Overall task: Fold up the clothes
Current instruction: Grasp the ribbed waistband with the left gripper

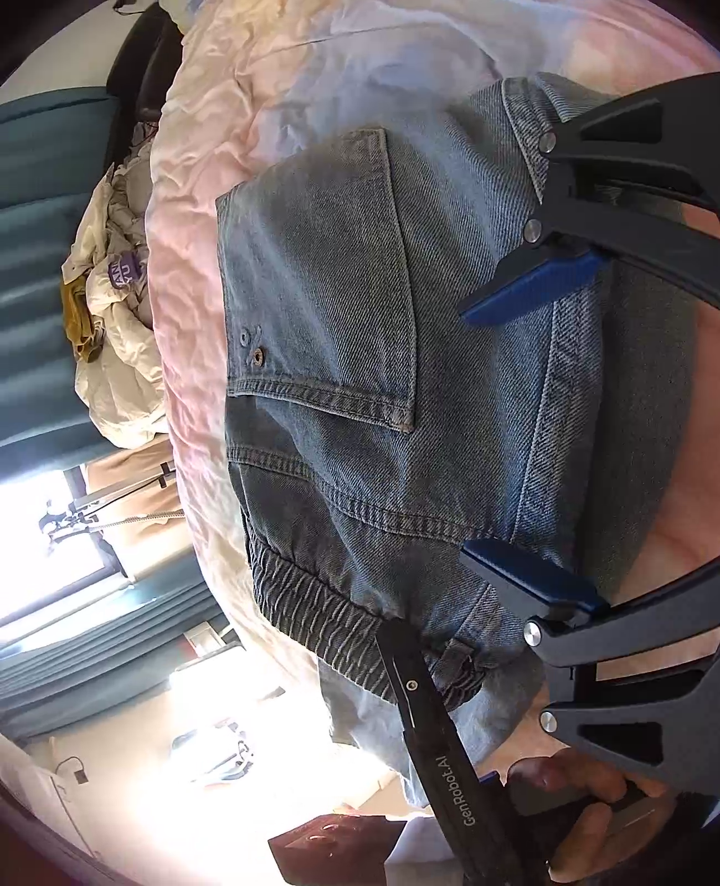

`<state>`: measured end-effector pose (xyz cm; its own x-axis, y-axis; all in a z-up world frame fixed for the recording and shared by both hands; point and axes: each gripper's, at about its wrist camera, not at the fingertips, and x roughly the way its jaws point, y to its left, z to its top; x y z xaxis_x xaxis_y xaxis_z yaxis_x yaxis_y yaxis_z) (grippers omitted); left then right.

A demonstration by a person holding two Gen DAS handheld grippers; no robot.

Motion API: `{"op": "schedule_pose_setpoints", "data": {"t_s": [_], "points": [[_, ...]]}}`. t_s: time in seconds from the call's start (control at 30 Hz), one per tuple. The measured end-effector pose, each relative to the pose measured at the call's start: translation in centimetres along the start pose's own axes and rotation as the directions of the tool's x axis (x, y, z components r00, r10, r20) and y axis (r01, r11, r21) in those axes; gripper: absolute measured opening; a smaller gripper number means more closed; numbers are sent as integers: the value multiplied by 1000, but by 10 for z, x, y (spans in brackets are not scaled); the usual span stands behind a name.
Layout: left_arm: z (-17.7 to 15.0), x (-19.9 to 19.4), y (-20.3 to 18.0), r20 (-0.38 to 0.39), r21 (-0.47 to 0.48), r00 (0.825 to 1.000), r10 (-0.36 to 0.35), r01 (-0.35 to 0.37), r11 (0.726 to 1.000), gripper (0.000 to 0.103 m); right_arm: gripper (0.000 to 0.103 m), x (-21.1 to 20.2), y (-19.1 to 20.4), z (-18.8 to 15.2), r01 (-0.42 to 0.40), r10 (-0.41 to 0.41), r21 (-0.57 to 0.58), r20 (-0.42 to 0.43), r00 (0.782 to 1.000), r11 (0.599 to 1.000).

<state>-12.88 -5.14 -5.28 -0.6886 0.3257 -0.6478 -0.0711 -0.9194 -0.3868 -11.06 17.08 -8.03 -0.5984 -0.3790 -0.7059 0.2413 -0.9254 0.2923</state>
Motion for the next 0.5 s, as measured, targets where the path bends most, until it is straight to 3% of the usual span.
{"op": "schedule_pose_setpoints", "data": {"t_s": [0.03,0.1,0.17,0.27,0.43,0.5], "points": [[0,-3,-1,9,0,1000,-2,2,1000,24,80,-3,4,0,-30,30,-10,17,999,1000],[1,-8,-3,28,0,1000,-5,5,1000,15,80,-10,13,0,-88,90,-32,49,995,996],[1,-14,-4,47,-3,999,-12,12,1000,14,80,-17,22,1,-142,146,-56,79,986,988],[1,-24,-2,56,-19,998,-15,17,1000,13,80,-21,42,-2,-137,150,-127,102,983,982],[-6,-2,13,-13,-38,998,67,-68,997,14,80,2,43,-9,-138,143,-122,27,989,983],[-8,4,16,-27,-33,996,89,-90,995,14,80,-4,38,-7,-138,145,-105,66,987,985]]}}
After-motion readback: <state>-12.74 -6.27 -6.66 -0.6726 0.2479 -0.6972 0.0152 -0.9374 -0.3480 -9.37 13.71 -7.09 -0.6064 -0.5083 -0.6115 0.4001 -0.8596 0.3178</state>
